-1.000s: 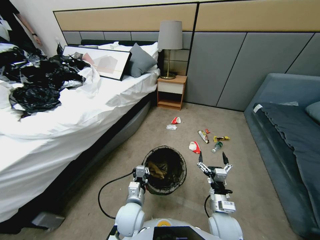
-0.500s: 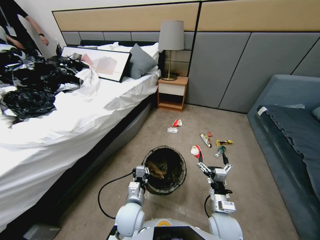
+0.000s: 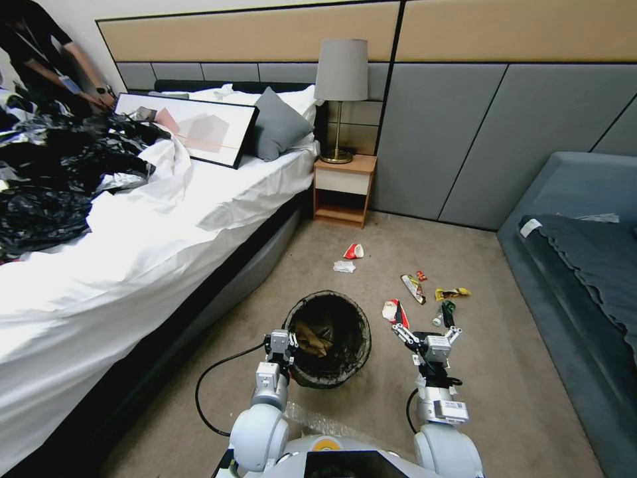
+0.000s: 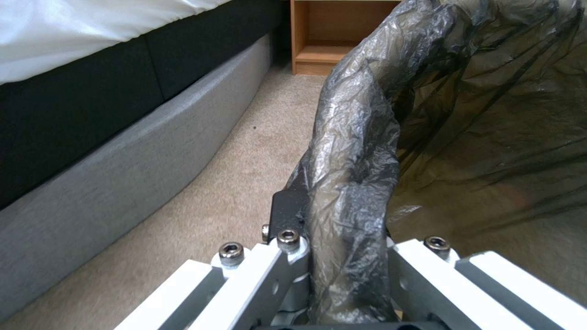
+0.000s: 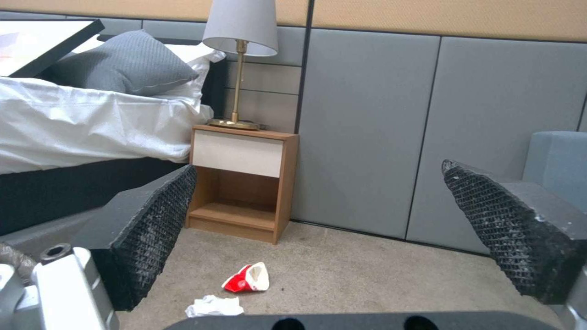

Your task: Pick up the trash bin, then pick up the garbage from the floor and place it into the trash bin.

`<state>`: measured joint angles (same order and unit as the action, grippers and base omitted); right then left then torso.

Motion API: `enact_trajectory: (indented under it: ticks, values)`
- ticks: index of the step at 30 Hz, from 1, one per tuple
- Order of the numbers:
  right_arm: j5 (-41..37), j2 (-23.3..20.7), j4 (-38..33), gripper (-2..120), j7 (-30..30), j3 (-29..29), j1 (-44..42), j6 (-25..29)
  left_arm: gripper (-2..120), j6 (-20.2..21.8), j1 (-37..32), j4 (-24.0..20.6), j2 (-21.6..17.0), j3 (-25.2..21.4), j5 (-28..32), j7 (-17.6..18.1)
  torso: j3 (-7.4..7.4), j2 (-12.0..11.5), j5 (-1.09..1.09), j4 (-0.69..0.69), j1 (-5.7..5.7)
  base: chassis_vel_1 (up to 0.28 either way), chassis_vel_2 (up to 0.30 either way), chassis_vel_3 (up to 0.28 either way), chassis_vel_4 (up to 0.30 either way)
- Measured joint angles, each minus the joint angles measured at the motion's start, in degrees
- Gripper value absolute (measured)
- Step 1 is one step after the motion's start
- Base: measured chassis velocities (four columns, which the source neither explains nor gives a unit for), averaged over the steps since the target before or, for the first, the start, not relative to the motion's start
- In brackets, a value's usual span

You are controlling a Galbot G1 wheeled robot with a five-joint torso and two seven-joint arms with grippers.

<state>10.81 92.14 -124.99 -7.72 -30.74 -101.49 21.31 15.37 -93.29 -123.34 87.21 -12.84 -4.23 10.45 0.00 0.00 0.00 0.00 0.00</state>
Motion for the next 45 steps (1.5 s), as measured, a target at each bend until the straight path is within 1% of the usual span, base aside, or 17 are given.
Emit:
enact_trajectory:
  ticks: [45]
  values:
    - [0.1, 0.0, 0.2, 100, 0.2, -0.1, 0.0, 0.1, 1, 0.0, -0.2, 0.0, 0.0, 0.1, -0.3, 0.0, 0.00, 0.0, -0.01, -0.01, 0.00, -0.084, 0.092, 0.086, -0.086]
